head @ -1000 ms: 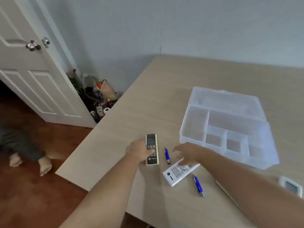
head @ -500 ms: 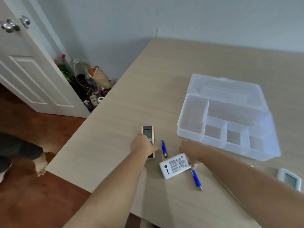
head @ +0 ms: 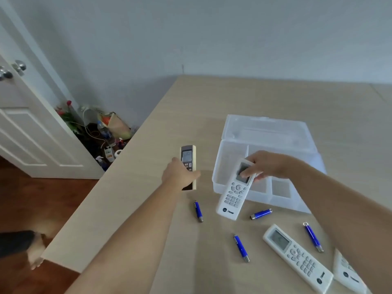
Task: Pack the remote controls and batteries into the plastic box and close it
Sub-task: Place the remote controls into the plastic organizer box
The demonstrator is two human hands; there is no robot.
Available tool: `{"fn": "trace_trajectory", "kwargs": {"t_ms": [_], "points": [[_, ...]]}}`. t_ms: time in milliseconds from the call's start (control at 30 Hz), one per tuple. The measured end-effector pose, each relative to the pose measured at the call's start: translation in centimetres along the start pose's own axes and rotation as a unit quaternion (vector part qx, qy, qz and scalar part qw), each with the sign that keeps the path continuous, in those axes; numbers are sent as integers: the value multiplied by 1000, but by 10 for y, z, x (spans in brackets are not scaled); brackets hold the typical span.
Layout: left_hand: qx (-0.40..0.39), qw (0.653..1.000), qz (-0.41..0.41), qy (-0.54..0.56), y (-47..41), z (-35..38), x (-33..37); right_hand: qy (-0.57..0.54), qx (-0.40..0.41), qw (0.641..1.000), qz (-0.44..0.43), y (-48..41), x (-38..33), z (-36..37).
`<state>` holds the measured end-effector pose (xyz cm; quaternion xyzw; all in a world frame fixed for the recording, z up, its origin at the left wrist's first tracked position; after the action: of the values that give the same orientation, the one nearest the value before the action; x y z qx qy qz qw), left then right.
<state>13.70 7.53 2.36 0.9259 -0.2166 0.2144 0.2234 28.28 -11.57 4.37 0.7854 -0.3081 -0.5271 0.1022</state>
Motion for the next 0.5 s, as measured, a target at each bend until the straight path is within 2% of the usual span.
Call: {"fn": "trace_trajectory", "kwargs": {"t_ms": [133,267,500], "points": [[-5,996,84,-1,7,11,76,-192,133,972,-15,18,19,-65],[-41,990,124,-46,11,53,116,-290,258,922,-11,29,59,-110],[-69,972,150,-165,0,113,132,-488,366,792,16,34,146,-133]]}}
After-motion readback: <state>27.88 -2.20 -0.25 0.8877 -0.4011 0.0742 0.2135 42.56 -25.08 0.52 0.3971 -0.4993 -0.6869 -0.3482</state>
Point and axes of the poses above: each hand's wrist, its own y-axis away from the middle knuckle, its own z-axis out of the palm, x = y × z, the point moved 10 cm from there along -y, towards the middle knuckle, and after that the axes turned 1 degree about -z, right-handed, at the moved point
